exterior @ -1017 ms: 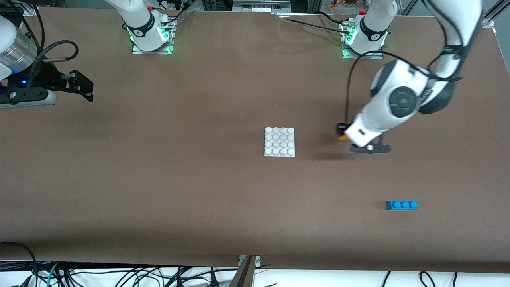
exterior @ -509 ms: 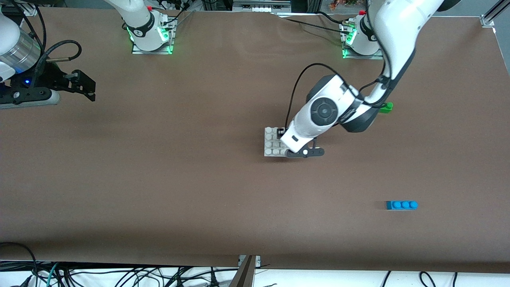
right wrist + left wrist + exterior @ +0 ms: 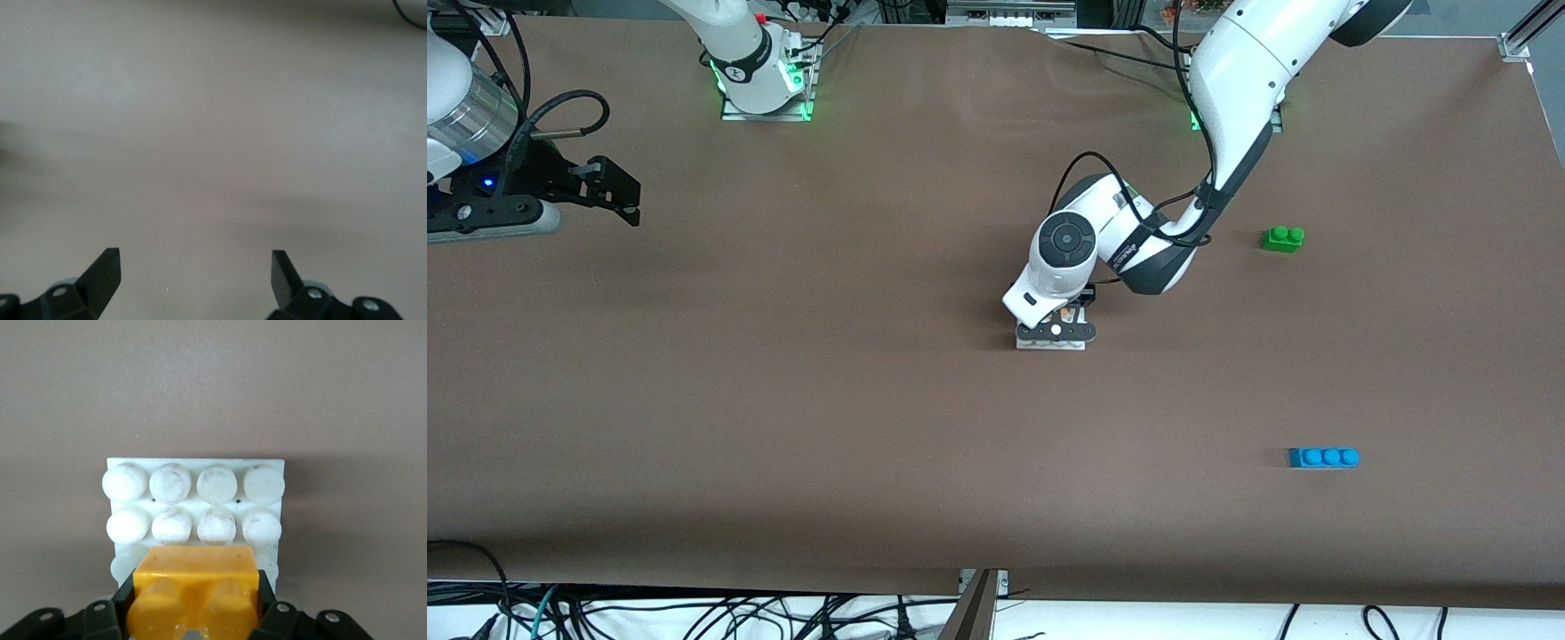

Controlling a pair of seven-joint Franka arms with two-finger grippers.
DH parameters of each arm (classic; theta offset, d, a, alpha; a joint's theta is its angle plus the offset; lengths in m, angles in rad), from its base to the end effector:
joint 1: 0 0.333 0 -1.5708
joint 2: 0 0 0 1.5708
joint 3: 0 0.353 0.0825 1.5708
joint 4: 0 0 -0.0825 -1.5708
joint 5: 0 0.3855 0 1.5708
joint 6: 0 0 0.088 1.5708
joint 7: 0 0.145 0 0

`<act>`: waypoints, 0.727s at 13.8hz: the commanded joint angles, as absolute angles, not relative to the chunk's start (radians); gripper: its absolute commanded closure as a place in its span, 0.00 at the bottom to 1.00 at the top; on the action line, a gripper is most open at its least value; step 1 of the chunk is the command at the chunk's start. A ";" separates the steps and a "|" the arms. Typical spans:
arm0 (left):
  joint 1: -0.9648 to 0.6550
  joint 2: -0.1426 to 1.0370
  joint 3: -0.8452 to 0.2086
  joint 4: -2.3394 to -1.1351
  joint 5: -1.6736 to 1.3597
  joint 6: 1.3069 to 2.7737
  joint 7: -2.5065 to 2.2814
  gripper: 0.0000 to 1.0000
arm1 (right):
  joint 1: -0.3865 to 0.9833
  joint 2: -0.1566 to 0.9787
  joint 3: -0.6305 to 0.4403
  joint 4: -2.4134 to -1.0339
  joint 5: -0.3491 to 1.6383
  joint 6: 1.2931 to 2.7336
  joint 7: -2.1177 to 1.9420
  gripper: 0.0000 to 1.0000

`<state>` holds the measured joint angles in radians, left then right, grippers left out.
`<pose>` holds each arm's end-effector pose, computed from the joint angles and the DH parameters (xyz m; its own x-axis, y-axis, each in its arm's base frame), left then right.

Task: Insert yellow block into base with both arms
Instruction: 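Lower the yellow block onto the base plate studs and press down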

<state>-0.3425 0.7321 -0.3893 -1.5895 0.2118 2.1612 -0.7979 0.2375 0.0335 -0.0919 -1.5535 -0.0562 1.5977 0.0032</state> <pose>0.5564 -0.4342 0.2090 0.9907 0.0163 -0.1352 0.0159 -0.9999 -0.0038 0.5656 0.0757 0.6156 0.9896 0.1435 0.0110 0.1426 -0.9880 0.0592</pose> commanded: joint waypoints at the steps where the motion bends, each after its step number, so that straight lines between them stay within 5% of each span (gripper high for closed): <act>1: -0.354 0.739 -0.379 -1.586 0.238 2.149 -0.807 0.78 | 0.238 0.035 -0.089 -1.540 -0.069 1.580 0.009 0.00; 10: -0.356 0.747 -0.379 -1.605 0.239 2.149 -0.752 0.77 | 0.238 0.035 -0.089 -1.542 -0.067 1.574 0.011 0.00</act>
